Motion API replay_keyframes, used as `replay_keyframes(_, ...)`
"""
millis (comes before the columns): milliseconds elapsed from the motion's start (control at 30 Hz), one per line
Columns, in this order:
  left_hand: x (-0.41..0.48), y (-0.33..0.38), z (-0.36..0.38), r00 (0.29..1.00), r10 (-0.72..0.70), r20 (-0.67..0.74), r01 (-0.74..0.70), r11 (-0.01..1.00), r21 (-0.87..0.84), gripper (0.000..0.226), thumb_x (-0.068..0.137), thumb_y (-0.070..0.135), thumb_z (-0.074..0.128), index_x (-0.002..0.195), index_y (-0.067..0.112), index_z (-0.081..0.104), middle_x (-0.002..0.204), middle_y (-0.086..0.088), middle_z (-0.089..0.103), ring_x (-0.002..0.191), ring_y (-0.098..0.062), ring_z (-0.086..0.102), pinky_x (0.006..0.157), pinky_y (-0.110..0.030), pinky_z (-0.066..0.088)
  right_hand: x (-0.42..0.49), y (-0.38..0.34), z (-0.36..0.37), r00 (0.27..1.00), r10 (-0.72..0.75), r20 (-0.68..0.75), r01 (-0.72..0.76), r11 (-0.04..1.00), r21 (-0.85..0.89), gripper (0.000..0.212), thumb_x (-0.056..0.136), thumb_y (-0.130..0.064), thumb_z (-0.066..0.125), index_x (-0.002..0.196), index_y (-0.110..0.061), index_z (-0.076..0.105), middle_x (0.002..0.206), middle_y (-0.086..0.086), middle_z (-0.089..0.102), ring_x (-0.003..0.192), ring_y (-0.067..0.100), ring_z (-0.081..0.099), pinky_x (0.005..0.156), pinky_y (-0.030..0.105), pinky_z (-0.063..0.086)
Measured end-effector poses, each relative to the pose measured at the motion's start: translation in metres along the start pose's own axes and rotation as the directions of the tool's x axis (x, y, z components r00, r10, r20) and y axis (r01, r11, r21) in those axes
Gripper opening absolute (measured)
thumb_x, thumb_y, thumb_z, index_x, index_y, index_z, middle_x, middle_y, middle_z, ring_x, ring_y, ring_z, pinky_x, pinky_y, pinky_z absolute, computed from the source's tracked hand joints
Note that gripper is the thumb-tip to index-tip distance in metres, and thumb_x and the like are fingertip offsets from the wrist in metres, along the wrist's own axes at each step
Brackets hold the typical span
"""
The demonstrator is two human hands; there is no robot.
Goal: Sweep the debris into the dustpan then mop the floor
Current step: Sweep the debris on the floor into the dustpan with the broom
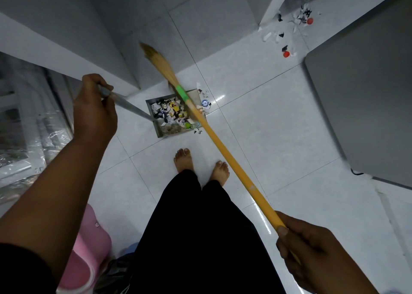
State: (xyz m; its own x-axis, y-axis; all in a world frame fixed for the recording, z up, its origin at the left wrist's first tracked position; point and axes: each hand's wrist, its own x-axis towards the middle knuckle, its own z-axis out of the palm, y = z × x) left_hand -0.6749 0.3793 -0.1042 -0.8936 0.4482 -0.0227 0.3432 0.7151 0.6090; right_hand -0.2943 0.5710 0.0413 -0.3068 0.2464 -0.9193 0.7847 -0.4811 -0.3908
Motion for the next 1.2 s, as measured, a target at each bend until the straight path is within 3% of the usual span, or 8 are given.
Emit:
replay_keyframes(267,-0.007,-0.008,-0.014,0.998,-0.05,-0.023,0.05,0.999,-0.011,0.052,0.093,0.002,0.055,0.099,0.05,0.036,0.108,0.006,0.055,0.096,-0.007,0.054,0.082,0.004,0.04,-0.032,-0.028,-0.029,0.986,-0.116,-0.123,0.11,0.992,-0.059,0.033,0.09,-0.009,0.06,0.1,-0.035,0.077,0.059,0.018,0.057,0.041,0.022,0.043,0.043,0.017,0.034)
replay_keyframes(367,-0.013,-0.015,-0.022,0.997,-0.061,-0.055,0.06,0.998,-0.018,0.049,0.093,0.004,0.056,0.1,0.048,0.035,0.108,0.004,0.057,0.089,0.001,0.057,0.081,0.001,0.043,-0.02,-0.034,-0.038,0.979,-0.136,-0.155,0.12,0.987,-0.111,0.03,0.093,-0.014,0.058,0.104,-0.036,0.075,0.06,0.013,0.056,0.042,0.02,0.039,0.044,0.017,0.033)
replay_keyframes(467,-0.018,-0.024,-0.03,0.992,-0.089,-0.088,0.088,0.996,-0.02,0.049,0.093,0.006,0.056,0.1,0.05,0.035,0.106,0.005,0.058,0.089,0.007,0.056,0.079,0.001,0.043,0.008,-0.039,-0.037,0.975,-0.194,-0.112,0.153,0.943,-0.296,0.023,0.095,-0.025,0.055,0.106,-0.037,0.071,0.059,0.003,0.054,0.044,0.013,0.038,0.045,0.018,0.034)
replay_keyframes(533,-0.022,-0.028,-0.031,0.989,-0.109,-0.097,0.107,0.994,-0.019,0.051,0.093,0.006,0.057,0.099,0.051,0.035,0.106,0.004,0.058,0.088,0.006,0.057,0.078,0.002,0.043,0.032,-0.04,-0.029,0.97,-0.221,-0.1,0.159,0.891,-0.426,0.017,0.096,-0.028,0.053,0.092,-0.034,0.069,0.056,-0.002,0.053,0.044,0.009,0.039,0.044,0.02,0.035)
replay_keyframes(767,-0.02,-0.036,-0.024,0.981,-0.163,-0.106,0.163,0.987,-0.009,0.052,0.093,0.003,0.055,0.099,0.051,0.035,0.106,0.007,0.057,0.097,-0.006,0.057,0.08,0.003,0.041,0.074,-0.031,0.015,1.0,-0.021,0.009,0.022,0.939,-0.343,0.026,0.097,-0.019,0.053,0.072,-0.021,0.06,0.06,0.0,0.048,0.046,0.013,0.034,0.044,0.021,0.028)
replay_keyframes(867,-0.018,-0.039,-0.024,0.983,-0.156,-0.097,0.156,0.988,-0.016,0.053,0.093,0.003,0.054,0.1,0.052,0.035,0.107,0.007,0.058,0.098,-0.007,0.058,0.083,-0.001,0.043,0.05,-0.031,0.018,0.995,0.019,0.094,0.011,0.952,-0.307,0.023,0.098,-0.019,0.053,0.079,-0.021,0.066,0.062,0.0,0.046,0.048,0.013,0.03,0.044,0.021,0.025)
replay_keyframes(1067,-0.018,-0.042,-0.027,0.982,-0.16,-0.104,0.159,0.987,-0.021,0.054,0.092,0.003,0.055,0.1,0.052,0.035,0.103,0.007,0.057,0.095,-0.006,0.057,0.08,0.0,0.041,-0.005,-0.042,0.002,0.994,-0.093,0.06,0.109,0.921,-0.373,0.03,0.093,-0.025,0.057,0.102,-0.051,0.07,0.061,0.004,0.058,0.047,0.013,0.042,0.044,0.017,0.036)
replay_keyframes(1200,-0.024,-0.045,-0.035,0.979,-0.172,-0.111,0.17,0.985,-0.022,0.05,0.093,0.006,0.057,0.1,0.05,0.034,0.105,0.007,0.058,0.094,-0.007,0.058,0.08,0.002,0.041,-0.023,-0.048,-0.018,0.977,-0.211,-0.037,0.172,0.877,-0.448,0.031,0.085,-0.033,0.062,0.104,-0.056,0.069,0.063,0.007,0.064,0.043,0.014,0.05,0.047,0.015,0.039)
